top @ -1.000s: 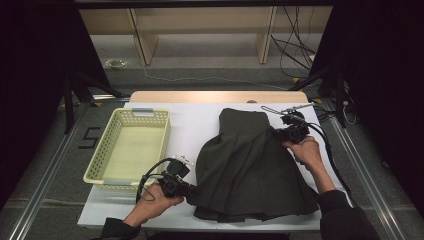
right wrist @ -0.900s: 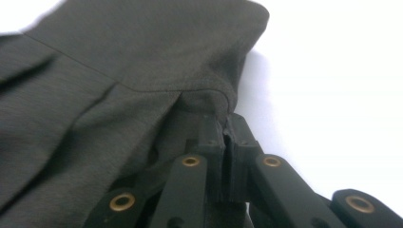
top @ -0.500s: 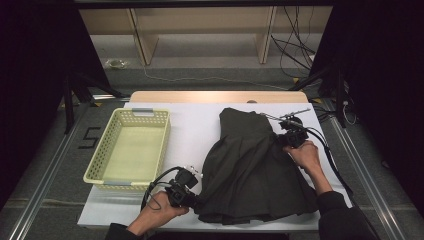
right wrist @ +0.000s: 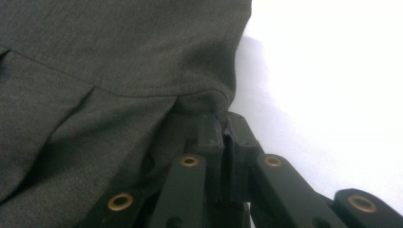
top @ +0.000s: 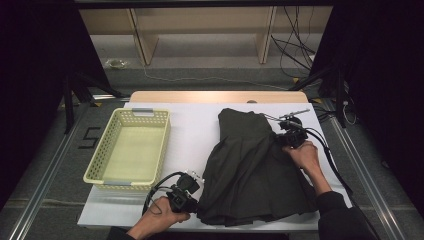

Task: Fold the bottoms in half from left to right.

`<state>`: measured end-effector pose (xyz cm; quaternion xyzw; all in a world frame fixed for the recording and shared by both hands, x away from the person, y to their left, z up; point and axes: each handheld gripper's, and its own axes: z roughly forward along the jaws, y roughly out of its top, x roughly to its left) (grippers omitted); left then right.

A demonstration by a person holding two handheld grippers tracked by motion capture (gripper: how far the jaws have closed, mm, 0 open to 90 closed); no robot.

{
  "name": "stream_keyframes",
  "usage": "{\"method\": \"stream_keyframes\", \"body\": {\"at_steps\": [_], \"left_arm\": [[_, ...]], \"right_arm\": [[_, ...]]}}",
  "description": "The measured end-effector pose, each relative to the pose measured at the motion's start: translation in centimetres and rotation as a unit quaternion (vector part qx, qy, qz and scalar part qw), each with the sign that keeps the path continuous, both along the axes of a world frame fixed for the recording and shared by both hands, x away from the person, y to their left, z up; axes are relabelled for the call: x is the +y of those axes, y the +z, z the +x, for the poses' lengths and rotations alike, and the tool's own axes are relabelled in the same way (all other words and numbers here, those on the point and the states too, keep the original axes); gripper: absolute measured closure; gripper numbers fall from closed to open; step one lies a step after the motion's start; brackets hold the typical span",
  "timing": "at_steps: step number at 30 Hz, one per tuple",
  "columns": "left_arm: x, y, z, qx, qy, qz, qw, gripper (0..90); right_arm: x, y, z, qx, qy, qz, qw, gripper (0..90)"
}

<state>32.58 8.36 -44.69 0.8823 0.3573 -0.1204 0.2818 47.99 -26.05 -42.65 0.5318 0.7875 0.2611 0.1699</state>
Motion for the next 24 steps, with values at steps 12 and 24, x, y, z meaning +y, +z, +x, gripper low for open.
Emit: {"method": "stream_keyframes", "body": {"at_steps": [12, 24], "left_arm": [[-0.1, 2.4, -0.4, -0.087, 0.021, -0.008, 0.9959, 62.2], [-2.7, 1.0, -0.6, -0.078, -0.017, 0.009, 0.9968, 89.1]], "right_arm": [[0.1, 0.4, -1.1, -0.009, 0.019, 0.01, 0.9997, 57.0], [0.1, 0.4, -2.2, -0.009, 0.029, -0.007, 0.9995, 58.7]]}}
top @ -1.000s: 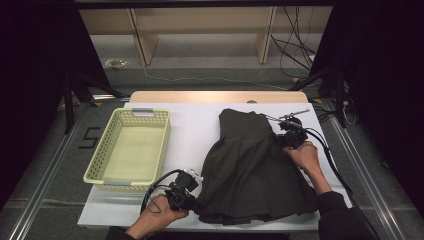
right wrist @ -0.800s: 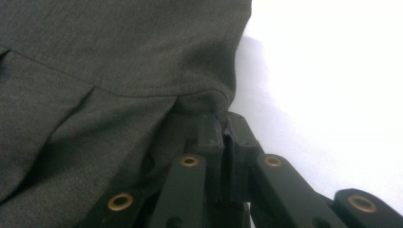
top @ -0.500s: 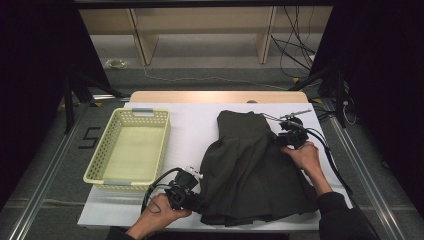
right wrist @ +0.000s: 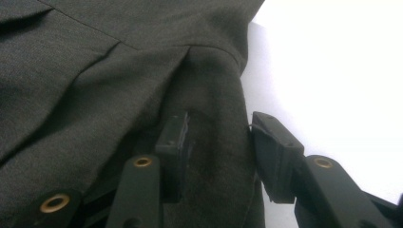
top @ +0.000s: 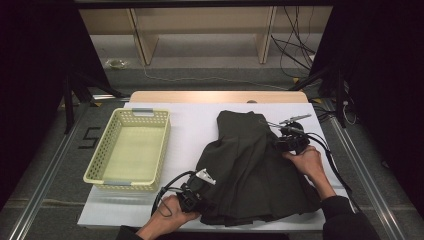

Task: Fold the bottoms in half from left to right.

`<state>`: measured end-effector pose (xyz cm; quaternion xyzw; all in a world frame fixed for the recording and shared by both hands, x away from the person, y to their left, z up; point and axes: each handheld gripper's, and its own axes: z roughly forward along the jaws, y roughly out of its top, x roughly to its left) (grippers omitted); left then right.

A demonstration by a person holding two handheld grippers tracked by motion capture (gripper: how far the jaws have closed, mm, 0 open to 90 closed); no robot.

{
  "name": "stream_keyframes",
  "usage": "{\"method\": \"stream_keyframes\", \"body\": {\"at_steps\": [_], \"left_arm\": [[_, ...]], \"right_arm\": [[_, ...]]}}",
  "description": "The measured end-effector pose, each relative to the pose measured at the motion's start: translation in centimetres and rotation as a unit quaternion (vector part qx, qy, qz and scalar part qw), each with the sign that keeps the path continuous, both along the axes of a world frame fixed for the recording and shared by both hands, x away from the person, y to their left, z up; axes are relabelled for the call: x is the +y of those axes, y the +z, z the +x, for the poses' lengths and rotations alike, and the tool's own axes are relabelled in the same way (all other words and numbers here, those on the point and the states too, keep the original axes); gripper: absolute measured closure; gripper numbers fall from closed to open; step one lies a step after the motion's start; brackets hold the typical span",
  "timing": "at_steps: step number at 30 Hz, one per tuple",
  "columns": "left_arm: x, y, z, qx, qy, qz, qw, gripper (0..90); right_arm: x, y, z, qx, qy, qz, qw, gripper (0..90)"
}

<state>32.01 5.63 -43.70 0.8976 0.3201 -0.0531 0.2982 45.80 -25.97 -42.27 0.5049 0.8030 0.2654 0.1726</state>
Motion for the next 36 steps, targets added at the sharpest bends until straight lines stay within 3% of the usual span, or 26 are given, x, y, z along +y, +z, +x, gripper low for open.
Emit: {"method": "stream_keyframes", "body": {"at_steps": [4, 11, 18, 20, 25, 27, 29, 32, 36], "left_arm": [[0.1, 0.2, 0.2, -0.004, 0.009, -0.011, 0.9999, 88.6], [1.2, 1.6, 0.7, -0.043, 0.056, -0.03, 0.9971, 60.0], [1.4, 1.3, 1.0, -0.043, 0.073, -0.009, 0.9963, 51.6], [1.2, 1.1, 1.1, -0.04, 0.068, -0.001, 0.9969, 55.3], [0.7, -0.1, 1.9, -0.007, 0.053, 0.015, 0.9984, 87.5], [0.2, -0.2, 1.9, 0.004, 0.041, 0.009, 0.9991, 88.4], [-0.7, -0.2, 1.7, 0.025, 0.027, -0.013, 0.9992, 88.7], [-2.3, -0.4, 1.3, 0.022, 0.008, -0.008, 0.9997, 88.7], [-3.4, -1.0, 1.7, 0.034, 0.012, -0.017, 0.9992, 87.5]], "right_arm": [[-0.2, 0.0, -0.1, 0.002, -0.002, 0.001, 1.0, 58.7], [-0.4, 0.2, -0.5, -0.011, -0.003, 0.012, 0.9999, 55.6], [-0.8, 0.8, -1.2, -0.029, -0.007, 0.028, 0.9992, 47.0], [-0.9, 0.9, -1.5, -0.032, -0.006, 0.03, 0.999, 47.0], [-0.7, 0.8, -2.1, -0.029, 0.004, 0.024, 0.9993, 47.0], [-0.6, 0.7, -2.2, -0.028, 0.009, 0.02, 0.9994, 46.8], [-0.5, 0.6, -2.2, -0.026, 0.007, 0.016, 0.9995, 46.8], [-0.6, 0.6, -2.2, -0.026, 0.005, 0.013, 0.9996, 46.8], [-0.5, 0.5, -2.3, -0.026, 0.006, 0.01, 0.9996, 47.1]]}}
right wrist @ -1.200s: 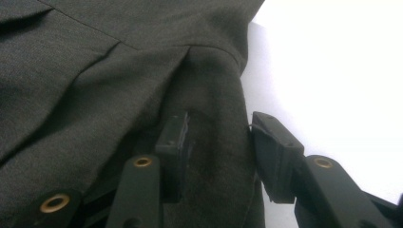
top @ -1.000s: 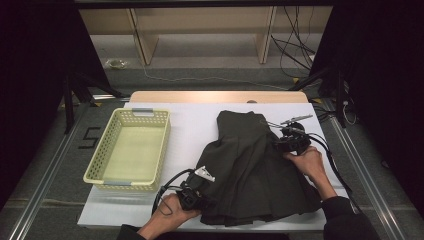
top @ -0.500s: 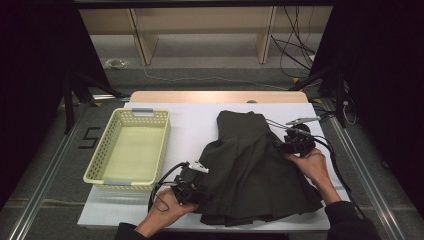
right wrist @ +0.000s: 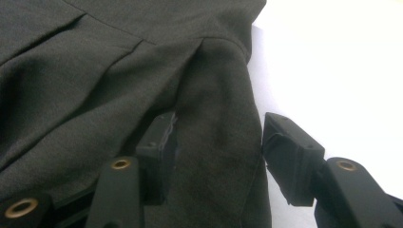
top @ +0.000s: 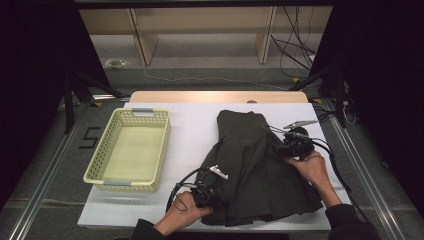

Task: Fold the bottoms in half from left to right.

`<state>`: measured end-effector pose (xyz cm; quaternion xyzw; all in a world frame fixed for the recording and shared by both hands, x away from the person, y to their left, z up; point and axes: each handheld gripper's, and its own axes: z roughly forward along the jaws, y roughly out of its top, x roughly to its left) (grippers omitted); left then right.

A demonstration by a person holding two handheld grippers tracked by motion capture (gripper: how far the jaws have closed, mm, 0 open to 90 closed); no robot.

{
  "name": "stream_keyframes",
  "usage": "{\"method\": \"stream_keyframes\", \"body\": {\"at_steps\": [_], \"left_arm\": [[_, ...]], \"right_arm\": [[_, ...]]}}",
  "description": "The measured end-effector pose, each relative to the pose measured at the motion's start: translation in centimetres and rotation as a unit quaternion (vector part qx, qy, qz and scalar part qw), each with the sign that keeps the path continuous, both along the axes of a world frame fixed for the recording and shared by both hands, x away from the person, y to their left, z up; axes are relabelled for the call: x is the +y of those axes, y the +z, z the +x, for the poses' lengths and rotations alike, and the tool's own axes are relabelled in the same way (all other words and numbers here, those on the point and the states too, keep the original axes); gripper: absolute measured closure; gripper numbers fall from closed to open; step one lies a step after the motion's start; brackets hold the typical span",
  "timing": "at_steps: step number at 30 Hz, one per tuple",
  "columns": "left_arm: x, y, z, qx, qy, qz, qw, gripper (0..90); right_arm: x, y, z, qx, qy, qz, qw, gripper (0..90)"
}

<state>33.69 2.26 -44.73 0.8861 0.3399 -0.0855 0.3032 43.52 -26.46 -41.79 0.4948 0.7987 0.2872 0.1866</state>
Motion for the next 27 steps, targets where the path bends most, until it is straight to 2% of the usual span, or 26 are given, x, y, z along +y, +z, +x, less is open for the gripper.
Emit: {"method": "stream_keyframes", "body": {"at_steps": [5, 8, 11, 15, 20, 23, 27], "left_arm": [[-0.6, -0.3, 0.0, 0.012, -0.006, -0.014, 0.9998, 84.6], [-0.5, -0.1, -0.2, 0.011, -0.013, -0.019, 0.9997, 76.0], [-0.1, 0.7, -0.2, 0.001, -0.004, -0.031, 0.9995, 66.8], [1.3, 2.3, 0.3, -0.022, 0.018, -0.049, 0.9984, 53.8], [4.0, 4.5, 2.0, -0.048, 0.067, -0.067, 0.9944, 46.1], [5.2, 5.1, 3.3, -0.065, 0.097, -0.061, 0.9914, 43.6], [6.2, 4.9, 5.2, -0.074, 0.133, -0.054, 0.9869, 41.3]], "right_arm": [[0.0, -0.1, -0.1, -0.002, -0.001, -0.011, 0.9999, 49.3], [-0.1, -0.3, -0.1, 0.001, -0.004, -0.007, 1.0, 50.9], [-0.4, -0.4, -0.1, 0.003, -0.008, -0.008, 0.9999, 51.3], [-0.9, -0.4, -0.2, 0.002, -0.011, -0.002, 0.9999, 49.5], [-1.4, -0.5, -0.4, 0.002, -0.017, -0.001, 0.9999, 48.0], [-1.6, -0.6, -0.5, 0.004, -0.018, -0.001, 0.9998, 47.4], [-2.0, -0.7, -0.7, 0.003, -0.022, 0.003, 0.9998, 45.1]]}}
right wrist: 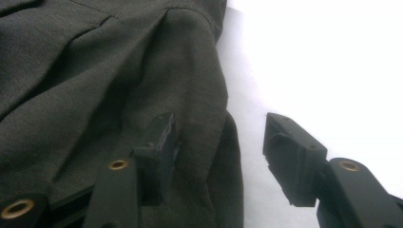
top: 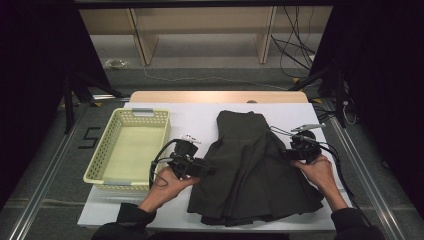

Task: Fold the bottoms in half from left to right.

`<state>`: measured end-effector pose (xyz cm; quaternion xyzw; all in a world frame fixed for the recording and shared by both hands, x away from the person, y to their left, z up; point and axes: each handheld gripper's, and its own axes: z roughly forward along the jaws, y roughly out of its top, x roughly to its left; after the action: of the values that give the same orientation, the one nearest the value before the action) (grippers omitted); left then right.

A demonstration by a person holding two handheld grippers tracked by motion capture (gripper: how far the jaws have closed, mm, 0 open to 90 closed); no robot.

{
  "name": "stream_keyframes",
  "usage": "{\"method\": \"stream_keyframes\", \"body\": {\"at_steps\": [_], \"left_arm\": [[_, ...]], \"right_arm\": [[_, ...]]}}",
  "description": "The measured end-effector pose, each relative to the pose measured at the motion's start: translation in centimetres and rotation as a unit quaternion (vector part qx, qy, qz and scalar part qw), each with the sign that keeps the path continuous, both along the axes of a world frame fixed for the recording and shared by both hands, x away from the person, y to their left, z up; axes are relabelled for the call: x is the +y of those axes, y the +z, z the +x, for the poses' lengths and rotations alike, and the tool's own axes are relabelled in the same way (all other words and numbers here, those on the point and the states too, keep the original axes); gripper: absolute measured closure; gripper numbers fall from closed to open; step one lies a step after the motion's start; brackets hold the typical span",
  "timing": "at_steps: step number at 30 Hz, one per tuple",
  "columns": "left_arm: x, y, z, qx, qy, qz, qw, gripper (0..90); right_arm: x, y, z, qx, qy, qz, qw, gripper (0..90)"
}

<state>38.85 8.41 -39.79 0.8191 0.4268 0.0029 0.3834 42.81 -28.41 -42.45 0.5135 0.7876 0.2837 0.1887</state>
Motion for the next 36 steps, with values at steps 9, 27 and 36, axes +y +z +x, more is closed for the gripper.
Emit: {"method": "stream_keyframes", "body": {"at_steps": [9, 27, 36], "left_arm": [[-0.1, -2.2, 4.1, 0.016, 0.024, -0.023, 0.9993, 56.2], [-3.8, -6.2, 4.9, 0.025, 0.008, 0.04, 0.9988, 83.7], [-1.6, -3.3, 3.4, 0.0, 0.04, 0.04, 0.9984, 44.7]], "right_arm": [[-0.5, -0.3, -0.3, 0.002, -0.002, -0.002, 1.0, 42.8], [0.2, -1.3, -0.6, 0.018, 0.014, -0.023, 0.9995, 40.3], [0.0, -2.1, -0.6, 0.028, 0.014, -0.032, 0.999, 38.0]]}}
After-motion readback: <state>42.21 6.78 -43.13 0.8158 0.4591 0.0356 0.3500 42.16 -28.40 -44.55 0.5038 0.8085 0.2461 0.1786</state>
